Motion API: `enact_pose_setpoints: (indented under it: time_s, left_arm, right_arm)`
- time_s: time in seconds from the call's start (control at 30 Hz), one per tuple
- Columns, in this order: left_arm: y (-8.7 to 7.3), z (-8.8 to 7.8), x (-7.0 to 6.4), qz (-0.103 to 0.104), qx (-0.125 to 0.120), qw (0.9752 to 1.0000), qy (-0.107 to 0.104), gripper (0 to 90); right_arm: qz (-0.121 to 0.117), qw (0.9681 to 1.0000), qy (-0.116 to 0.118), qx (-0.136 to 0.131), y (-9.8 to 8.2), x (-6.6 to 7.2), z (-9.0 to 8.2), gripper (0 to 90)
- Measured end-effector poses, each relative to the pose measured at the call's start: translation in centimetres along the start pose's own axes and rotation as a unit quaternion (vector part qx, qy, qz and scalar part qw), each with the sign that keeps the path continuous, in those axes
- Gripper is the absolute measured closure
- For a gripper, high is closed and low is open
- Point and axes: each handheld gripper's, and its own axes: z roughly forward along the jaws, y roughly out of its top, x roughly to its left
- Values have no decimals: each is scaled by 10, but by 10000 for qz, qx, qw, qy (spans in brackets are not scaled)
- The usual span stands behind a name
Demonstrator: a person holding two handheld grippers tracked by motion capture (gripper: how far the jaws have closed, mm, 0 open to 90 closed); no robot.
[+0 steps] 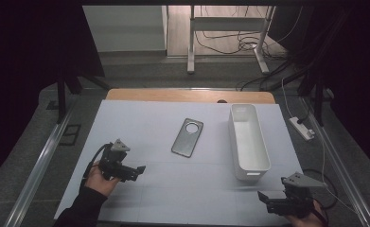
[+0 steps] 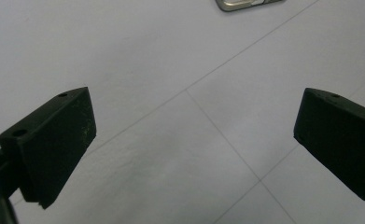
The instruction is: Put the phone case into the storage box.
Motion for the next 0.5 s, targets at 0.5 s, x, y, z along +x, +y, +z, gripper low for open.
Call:
enact_pose_setpoints:
  time_s: [0.5]
  left_arm:
    - [32, 20, 7, 59, 106, 9997, -209, 0]
  right_arm:
    - [2, 10000, 8, -22, 0, 0, 0, 12]
